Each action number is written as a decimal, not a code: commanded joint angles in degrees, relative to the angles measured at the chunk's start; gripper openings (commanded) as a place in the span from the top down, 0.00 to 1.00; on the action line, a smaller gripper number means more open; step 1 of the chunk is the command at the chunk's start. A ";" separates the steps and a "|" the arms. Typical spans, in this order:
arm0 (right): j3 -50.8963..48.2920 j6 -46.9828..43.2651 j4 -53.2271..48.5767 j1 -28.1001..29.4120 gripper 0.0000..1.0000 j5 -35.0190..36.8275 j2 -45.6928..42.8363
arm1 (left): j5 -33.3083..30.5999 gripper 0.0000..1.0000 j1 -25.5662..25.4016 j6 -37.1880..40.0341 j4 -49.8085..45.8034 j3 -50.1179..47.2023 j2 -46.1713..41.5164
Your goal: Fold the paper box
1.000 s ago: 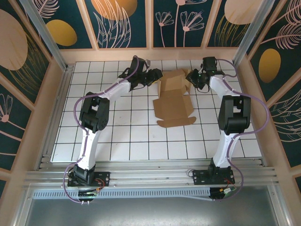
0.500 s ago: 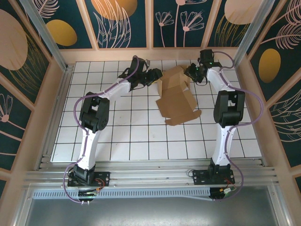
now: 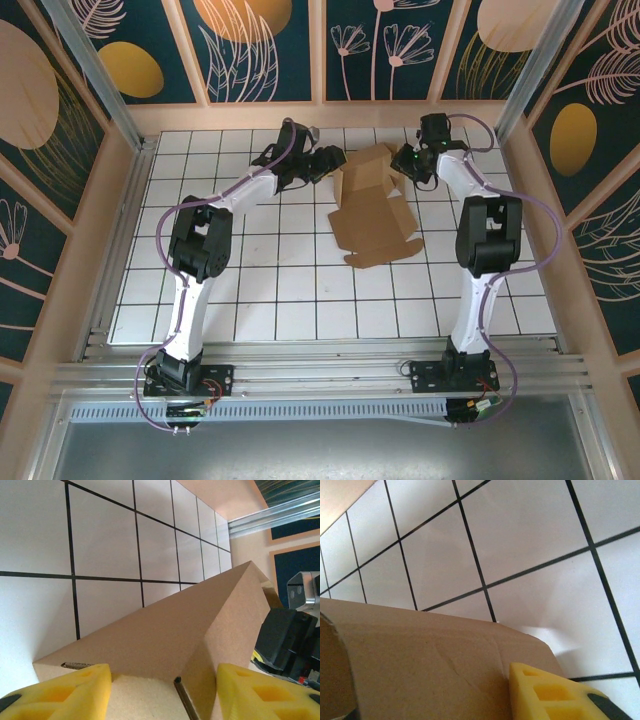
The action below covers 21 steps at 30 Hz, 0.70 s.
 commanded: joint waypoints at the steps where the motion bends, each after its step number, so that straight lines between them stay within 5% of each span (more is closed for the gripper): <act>1: -2.96 -3.36 3.06 2.48 0.78 -0.05 -4.83 | -2.20 0.38 -1.89 4.99 -7.94 -0.97 -1.49; 11: -7.86 -8.10 6.22 3.91 0.86 7.01 -7.93 | -13.55 0.26 -1.89 12.60 -9.92 -4.39 -12.55; 21: -10.40 -9.88 7.19 6.03 0.91 11.76 -9.84 | -20.05 0.29 -2.33 12.43 -0.22 -23.54 -26.38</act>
